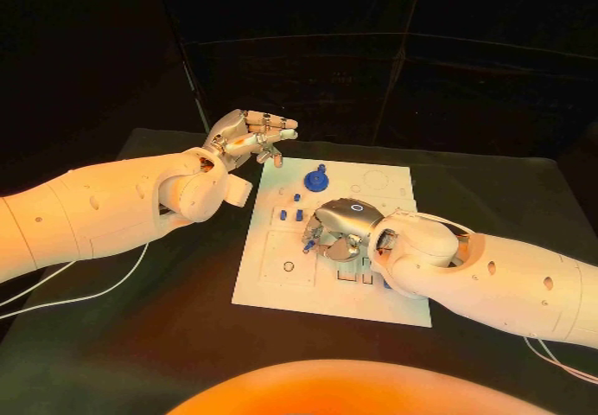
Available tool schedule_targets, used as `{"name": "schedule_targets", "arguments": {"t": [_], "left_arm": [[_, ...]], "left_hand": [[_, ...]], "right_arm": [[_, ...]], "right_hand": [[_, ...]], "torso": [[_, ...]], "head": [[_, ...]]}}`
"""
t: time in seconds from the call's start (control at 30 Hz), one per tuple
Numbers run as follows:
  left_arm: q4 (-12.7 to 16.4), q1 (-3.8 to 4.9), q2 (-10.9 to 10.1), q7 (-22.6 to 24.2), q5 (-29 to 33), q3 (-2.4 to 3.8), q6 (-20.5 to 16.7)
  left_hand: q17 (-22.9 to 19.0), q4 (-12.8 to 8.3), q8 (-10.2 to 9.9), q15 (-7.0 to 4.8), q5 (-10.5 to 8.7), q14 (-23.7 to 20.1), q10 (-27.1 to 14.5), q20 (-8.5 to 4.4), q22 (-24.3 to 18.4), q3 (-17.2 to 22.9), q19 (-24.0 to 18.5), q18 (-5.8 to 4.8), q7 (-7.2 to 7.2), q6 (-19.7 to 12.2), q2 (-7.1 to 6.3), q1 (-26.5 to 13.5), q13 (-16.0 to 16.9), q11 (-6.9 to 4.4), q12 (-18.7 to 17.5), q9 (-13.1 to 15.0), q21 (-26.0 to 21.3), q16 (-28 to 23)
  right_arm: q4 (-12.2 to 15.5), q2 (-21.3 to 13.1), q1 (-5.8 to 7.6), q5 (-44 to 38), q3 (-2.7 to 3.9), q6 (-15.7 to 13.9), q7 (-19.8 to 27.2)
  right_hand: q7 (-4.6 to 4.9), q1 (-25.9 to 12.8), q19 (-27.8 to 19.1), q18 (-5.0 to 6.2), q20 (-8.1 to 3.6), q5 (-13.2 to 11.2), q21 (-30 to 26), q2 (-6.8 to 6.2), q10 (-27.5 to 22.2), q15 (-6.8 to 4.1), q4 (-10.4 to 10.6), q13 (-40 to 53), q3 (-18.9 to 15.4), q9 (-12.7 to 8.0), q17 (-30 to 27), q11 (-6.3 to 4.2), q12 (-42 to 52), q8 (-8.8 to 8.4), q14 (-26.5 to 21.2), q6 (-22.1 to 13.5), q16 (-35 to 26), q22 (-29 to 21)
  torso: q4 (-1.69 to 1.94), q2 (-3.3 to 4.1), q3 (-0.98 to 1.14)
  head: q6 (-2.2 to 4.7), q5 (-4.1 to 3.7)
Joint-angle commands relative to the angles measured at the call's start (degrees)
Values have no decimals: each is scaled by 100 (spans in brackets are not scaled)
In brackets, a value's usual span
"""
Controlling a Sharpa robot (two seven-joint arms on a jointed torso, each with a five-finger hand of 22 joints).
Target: Assemble the parts on the task board
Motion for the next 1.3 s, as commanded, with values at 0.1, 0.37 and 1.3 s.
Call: {"name": "schedule_targets", "arguments": {"t": [0.1, 0.37, 1.3], "left_arm": [[7, 7, -3, 37, 31, 4, 33], [11, 7, -8, 31, 31, 4, 37], [17, 7, -10, 20, 31, 4, 39]], "left_hand": [[-12, -1, 18, 8, -12, -47, -13, -14, -9, -27, -39, 76, 35, -24, 28, -38, 4, 26, 35, -8, -22, -35], [-12, -1, 18, 8, -12, -47, -13, -14, -9, -27, -39, 76, 35, -24, 28, -38, 4, 26, 35, -8, -22, -35], [-12, -1, 18, 8, -12, -47, -13, -14, -9, -27, -39, 76, 35, -24, 28, -38, 4, 26, 35, -8, -22, -35]], "right_arm": [[7, 22, 6, -141, 1, 157, -84], [8, 45, 6, -186, 2, 299, -114], [-37, 201, 7, -310, 3, 441, -203]], "right_hand": [[16, -56, 12, -10, 8, 21, 20, 9, 14, -19, 23, -6, -9, 6, -4, 7, -15, -22, 298, 29, 24, 4], [15, -60, 12, -10, 8, 20, 20, 7, 15, -20, 24, -6, -12, 6, -4, 7, -16, -22, 298, 30, 24, 3], [10, -88, 3, -7, 9, 15, 15, 8, 24, -21, 40, -10, -30, 8, -36, 3, -17, -22, 291, 44, 10, -8]], "torso": [[3, 3, -3], [1, 1, -1], [4, 2, -4]], "head": [[-23, 6], [-37, 9], [-62, 17]]}}
